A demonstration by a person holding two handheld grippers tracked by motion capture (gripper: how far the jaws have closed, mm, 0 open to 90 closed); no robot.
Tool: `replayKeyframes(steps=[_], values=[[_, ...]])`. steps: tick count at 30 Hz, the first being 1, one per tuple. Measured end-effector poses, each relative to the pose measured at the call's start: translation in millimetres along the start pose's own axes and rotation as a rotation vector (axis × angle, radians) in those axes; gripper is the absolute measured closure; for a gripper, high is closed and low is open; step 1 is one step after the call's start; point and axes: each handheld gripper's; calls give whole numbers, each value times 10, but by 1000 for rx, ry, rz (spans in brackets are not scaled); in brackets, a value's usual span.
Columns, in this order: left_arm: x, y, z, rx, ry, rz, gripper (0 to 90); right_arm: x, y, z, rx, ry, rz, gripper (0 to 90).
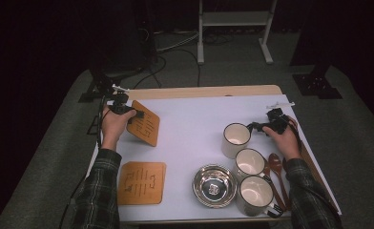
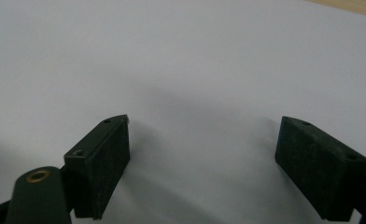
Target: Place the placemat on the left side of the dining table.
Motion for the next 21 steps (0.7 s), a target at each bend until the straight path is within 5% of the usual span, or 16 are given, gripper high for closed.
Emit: replayKeyframes(steps=[21], values=[[-66,-32,43,-137,95,10,595,-1,1,0,0,1,0,163]])
Point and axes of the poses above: each handheld gripper's, and its own axes: z roughly forward along the jaws, x roughly out of its underside, y roughly to its left, and after that the axes turned 9 degrees about -x, right-handed
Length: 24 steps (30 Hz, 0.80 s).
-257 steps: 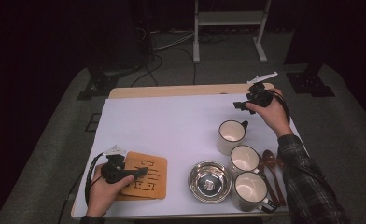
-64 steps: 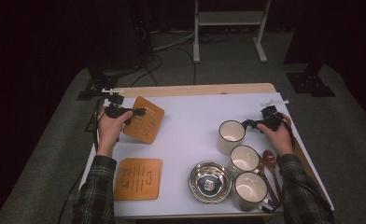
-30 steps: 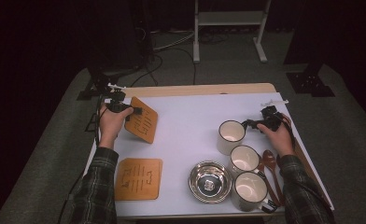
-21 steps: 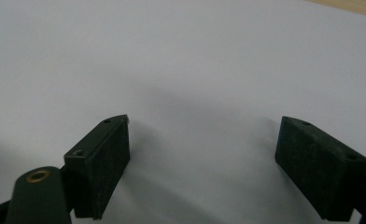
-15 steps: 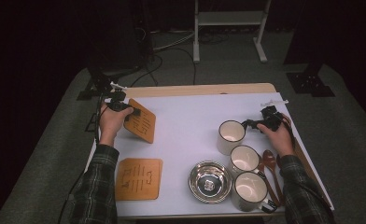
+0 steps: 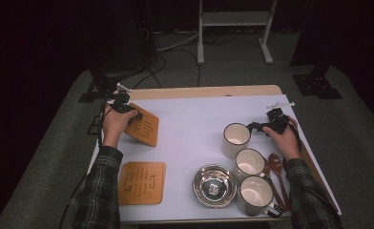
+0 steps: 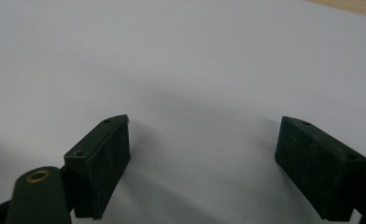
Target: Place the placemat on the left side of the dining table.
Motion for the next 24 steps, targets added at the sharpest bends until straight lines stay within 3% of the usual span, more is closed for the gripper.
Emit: replayKeyframes(steps=[24], values=[[-50,43,78,-88,86,-14,431,0,0,0,0,0,0,163]])
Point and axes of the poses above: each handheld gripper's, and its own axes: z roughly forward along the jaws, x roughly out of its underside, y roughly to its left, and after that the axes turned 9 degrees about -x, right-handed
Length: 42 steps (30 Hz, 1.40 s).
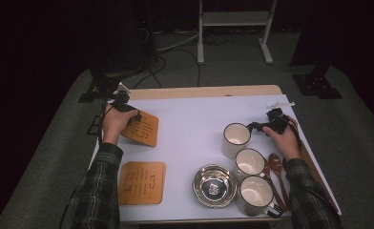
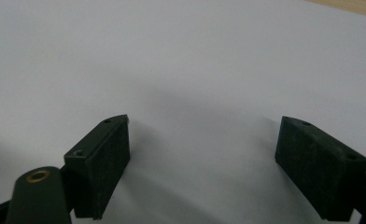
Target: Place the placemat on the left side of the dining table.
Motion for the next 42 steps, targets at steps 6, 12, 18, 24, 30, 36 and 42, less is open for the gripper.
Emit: replayKeyframes(steps=[6,12,18,24,30,36,42], values=[[-9,2,21,-24,17,1,396,0,0,0,0,0,0,163],[-6,22,61,-50,34,-2,356,0,0,0,0,0,0,162],[-7,47,100,-62,55,-3,325,0,0,0,0,0,0,163],[-2,73,135,-60,65,-18,314,0,0,0,0,0,0,163],[5,112,196,-60,86,-29,290,0,0,0,0,0,0,162],[22,138,273,-66,93,-30,266,0,0,0,0,0,0,162],[51,160,334,-59,93,-39,257,0,-1,0,0,0,0,163]])
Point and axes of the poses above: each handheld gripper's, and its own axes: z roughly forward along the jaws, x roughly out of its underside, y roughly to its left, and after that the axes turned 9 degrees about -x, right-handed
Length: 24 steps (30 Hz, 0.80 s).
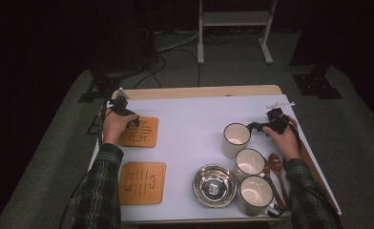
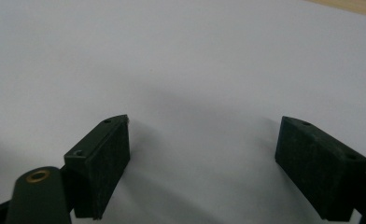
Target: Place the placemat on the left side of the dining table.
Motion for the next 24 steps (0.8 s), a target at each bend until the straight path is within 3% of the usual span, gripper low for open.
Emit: replayKeyframes(steps=[3,5,11,24], values=[[5,17,22,3,4,-3,253,0,0,0,0,0,0,162],[9,14,26,-25,10,12,253,0,1,0,0,0,0,163],[12,-2,17,0,4,10,239,0,2,0,1,0,0,163],[130,-33,-58,74,-42,60,247,-3,0,0,0,2,1,162]])
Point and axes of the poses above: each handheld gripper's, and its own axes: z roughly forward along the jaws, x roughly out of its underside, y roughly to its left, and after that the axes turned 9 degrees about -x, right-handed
